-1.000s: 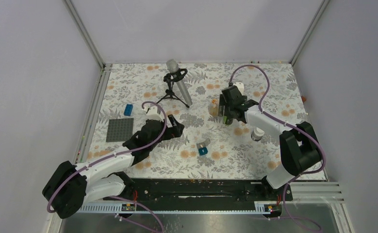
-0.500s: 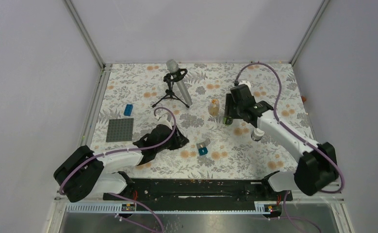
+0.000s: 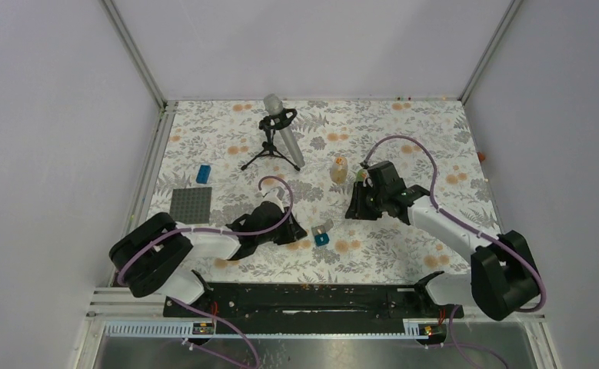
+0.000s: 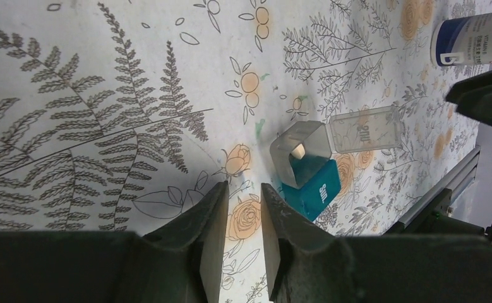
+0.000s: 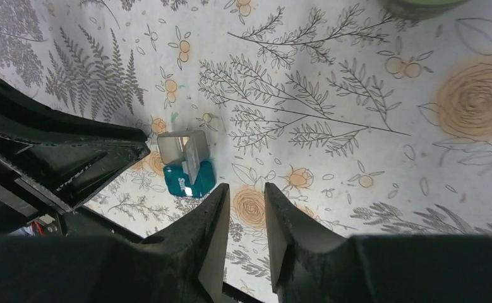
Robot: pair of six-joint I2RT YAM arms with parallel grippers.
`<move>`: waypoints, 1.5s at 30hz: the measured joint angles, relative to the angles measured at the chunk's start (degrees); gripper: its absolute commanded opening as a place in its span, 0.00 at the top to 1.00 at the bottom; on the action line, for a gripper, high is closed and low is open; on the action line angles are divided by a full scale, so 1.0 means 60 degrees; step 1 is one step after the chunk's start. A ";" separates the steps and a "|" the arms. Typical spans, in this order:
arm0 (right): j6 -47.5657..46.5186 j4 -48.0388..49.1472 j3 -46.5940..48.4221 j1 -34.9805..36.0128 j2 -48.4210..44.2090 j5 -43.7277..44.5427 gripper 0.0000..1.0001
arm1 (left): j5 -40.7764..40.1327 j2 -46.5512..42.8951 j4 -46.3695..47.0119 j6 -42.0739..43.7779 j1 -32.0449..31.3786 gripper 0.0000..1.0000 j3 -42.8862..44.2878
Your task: Sort the pills into containers
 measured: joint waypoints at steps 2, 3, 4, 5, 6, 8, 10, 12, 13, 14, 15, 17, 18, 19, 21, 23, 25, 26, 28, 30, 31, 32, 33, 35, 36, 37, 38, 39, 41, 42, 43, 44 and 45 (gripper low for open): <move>0.0120 0.0259 -0.0135 0.0007 0.0317 -0.0295 0.69 | -0.0004 0.0124 0.0127 -0.0018 -0.0029 0.76 0.0026; 0.0164 0.0339 -0.0146 0.0007 0.0466 -0.0393 0.69 | -0.0007 0.0178 0.0168 -0.0029 -0.0051 0.77 0.0044; 0.0219 0.0448 -0.0146 0.0011 0.0634 -0.0419 0.69 | -0.0007 0.0208 0.0193 -0.0029 -0.0058 0.77 0.0055; 0.0248 0.0554 -0.0146 0.0011 0.0776 -0.0452 0.69 | -0.0007 0.0299 0.0197 -0.0029 -0.0091 0.77 0.0131; 0.0280 0.0670 -0.0146 0.0015 0.0933 -0.0481 0.69 | -0.0007 0.0368 0.0189 -0.0022 -0.0113 0.78 0.0200; 0.0346 0.0885 -0.0146 0.0029 0.1217 -0.0579 0.69 | -0.0007 0.0550 0.0171 -0.0004 -0.0168 0.81 0.0375; 0.0437 0.1144 -0.0149 0.0073 0.1479 -0.0670 0.69 | -0.0011 0.0736 0.0135 0.0040 -0.0248 0.84 0.0565; 0.0514 0.1413 -0.0168 0.0131 0.1617 -0.0841 0.69 | -0.0036 0.0871 0.0117 0.0073 -0.0321 0.86 0.0692; 0.0535 0.1504 -0.0171 0.0164 0.1650 -0.0914 0.69 | -0.0044 0.0922 0.0109 0.0084 -0.0350 0.86 0.0729; 0.0568 0.1617 -0.0171 0.0200 0.1687 -0.1002 0.69 | -0.0058 0.0969 0.0102 0.0095 -0.0382 0.87 0.0776; 0.0594 0.1756 -0.0171 0.0240 0.1730 -0.1093 0.69 | -0.0076 0.1020 0.0098 0.0113 -0.0408 0.88 0.0823; 0.0634 0.1953 -0.0171 0.0313 0.1832 -0.1213 0.70 | -0.0095 0.1096 0.0080 0.0142 -0.0437 0.88 0.0903; 0.0663 0.2025 -0.0171 0.0353 0.1887 -0.1275 0.70 | -0.0102 0.1133 0.0047 0.0171 -0.0452 0.89 0.0954; 0.0674 0.2073 -0.0171 0.0390 0.1927 -0.1322 0.70 | -0.0113 0.1155 0.0029 0.0193 -0.0463 0.88 0.0987; 0.0714 0.2164 -0.0171 0.0477 0.1971 -0.1399 0.71 | -0.0117 0.1162 -0.0047 0.0222 -0.0466 0.89 0.1038; 0.0736 0.2193 -0.0171 0.0550 0.1974 -0.1432 0.72 | -0.0120 0.1162 -0.0106 0.0229 -0.0470 0.89 0.1060; 0.0754 0.2193 -0.0171 0.0601 0.1974 -0.1475 0.73 | -0.0124 0.1162 -0.0178 0.0255 -0.0477 0.89 0.1104; 0.0776 0.2193 -0.0171 0.0627 0.1974 -0.1479 0.73 | -0.0127 0.1162 -0.0197 0.0259 -0.0488 0.89 0.1115; 0.0812 0.2197 -0.0171 0.0670 0.1974 -0.1490 0.73 | -0.0127 0.1162 -0.0248 0.0266 -0.0506 0.89 0.1144; 0.0845 0.2197 -0.0171 0.0718 0.1978 -0.1494 0.73 | -0.0127 0.1162 -0.0273 0.0270 -0.0525 0.89 0.1158; 0.0852 0.2193 -0.0171 0.0747 0.1985 -0.1479 0.73 | -0.0127 0.1162 -0.0291 0.0270 -0.0528 0.89 0.1169; 0.0874 0.2189 -0.0171 0.0772 0.2004 -0.1457 0.73 | -0.0127 0.1166 -0.0299 0.0270 -0.0532 0.89 0.1169; 0.0885 0.2186 -0.0171 0.0805 0.2040 -0.1424 0.73 | -0.0127 0.1162 -0.0299 0.0270 -0.0532 0.89 0.1169; 0.0911 0.2142 -0.0171 0.0841 0.2120 -0.1330 0.72 | -0.0127 0.1166 -0.0302 0.0270 -0.0532 0.89 0.1169; 0.0940 0.2098 -0.0171 0.0856 0.2160 -0.1231 0.72 | -0.0127 0.1162 -0.0306 0.0270 -0.0532 0.90 0.1169; 0.0969 0.2040 -0.0171 0.0863 0.2182 -0.1107 0.71 | -0.0153 0.1162 -0.0310 0.0266 -0.0532 0.90 0.1169; 0.0994 0.1953 -0.0171 0.0867 0.2186 -0.0994 0.71 | -0.0175 0.1162 -0.0313 0.0266 -0.0535 0.90 0.1169; 0.1035 0.1865 -0.0171 0.0867 0.2178 -0.0849 0.70 | -0.0193 0.1162 -0.0313 0.0266 -0.0543 0.90 0.1169; 0.1104 0.1676 -0.0164 0.0871 0.2131 -0.0517 0.69 | -0.0233 0.1155 -0.0324 0.0266 -0.0554 0.90 0.1169; 0.1137 0.1599 -0.0164 0.0871 0.2076 -0.0353 0.69 | -0.0270 0.1151 -0.0331 0.0270 -0.0561 0.90 0.1169; 0.1166 0.1515 -0.0160 0.0874 0.1989 -0.0233 0.67 | -0.0295 0.1151 -0.0328 0.0270 -0.0565 0.90 0.1169; 0.1206 0.1370 -0.0142 0.0878 0.1854 -0.0051 0.64 | -0.0310 0.1147 -0.0331 0.0270 -0.0568 0.90 0.1169; 0.1239 0.1213 -0.0095 0.0878 0.1705 0.0102 0.61 | -0.0331 0.1147 -0.0331 0.0270 -0.0568 0.90 0.1169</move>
